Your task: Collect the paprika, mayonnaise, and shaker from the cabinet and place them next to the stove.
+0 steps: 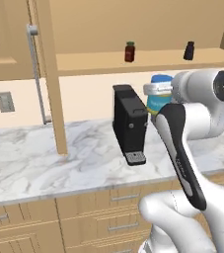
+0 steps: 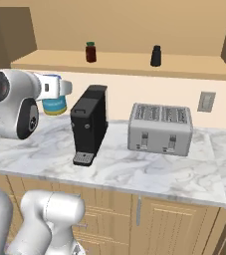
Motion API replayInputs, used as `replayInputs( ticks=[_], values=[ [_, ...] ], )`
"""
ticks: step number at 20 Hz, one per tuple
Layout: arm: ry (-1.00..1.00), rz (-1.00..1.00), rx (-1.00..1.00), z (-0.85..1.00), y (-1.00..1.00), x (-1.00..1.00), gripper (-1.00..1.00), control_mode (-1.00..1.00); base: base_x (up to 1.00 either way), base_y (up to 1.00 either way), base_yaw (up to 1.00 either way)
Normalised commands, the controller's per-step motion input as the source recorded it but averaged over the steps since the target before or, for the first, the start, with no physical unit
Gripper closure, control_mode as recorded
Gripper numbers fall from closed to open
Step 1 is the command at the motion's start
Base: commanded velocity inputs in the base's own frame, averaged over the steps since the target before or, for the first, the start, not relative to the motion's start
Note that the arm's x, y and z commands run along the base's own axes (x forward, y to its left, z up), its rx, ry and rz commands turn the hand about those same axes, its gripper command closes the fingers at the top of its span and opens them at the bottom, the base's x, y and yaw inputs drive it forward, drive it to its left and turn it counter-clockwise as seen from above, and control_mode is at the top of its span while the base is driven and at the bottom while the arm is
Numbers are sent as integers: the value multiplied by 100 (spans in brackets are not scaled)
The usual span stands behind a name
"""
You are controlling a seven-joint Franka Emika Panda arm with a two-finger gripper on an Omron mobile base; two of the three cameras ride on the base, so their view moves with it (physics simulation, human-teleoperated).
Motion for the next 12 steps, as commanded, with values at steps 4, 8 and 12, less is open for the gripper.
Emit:
replayInputs(
  ticks=[4, 8, 12],
  values=[
    [0, 0, 0, 0, 0, 0, 100, 100, -75, 8, 0],
    [0, 0, 0, 0, 0, 0, 100, 100, -77, 23, 0],
    [0, 0, 0, 0, 0, 0, 100, 100, -78, 34, 0]
  ],
)
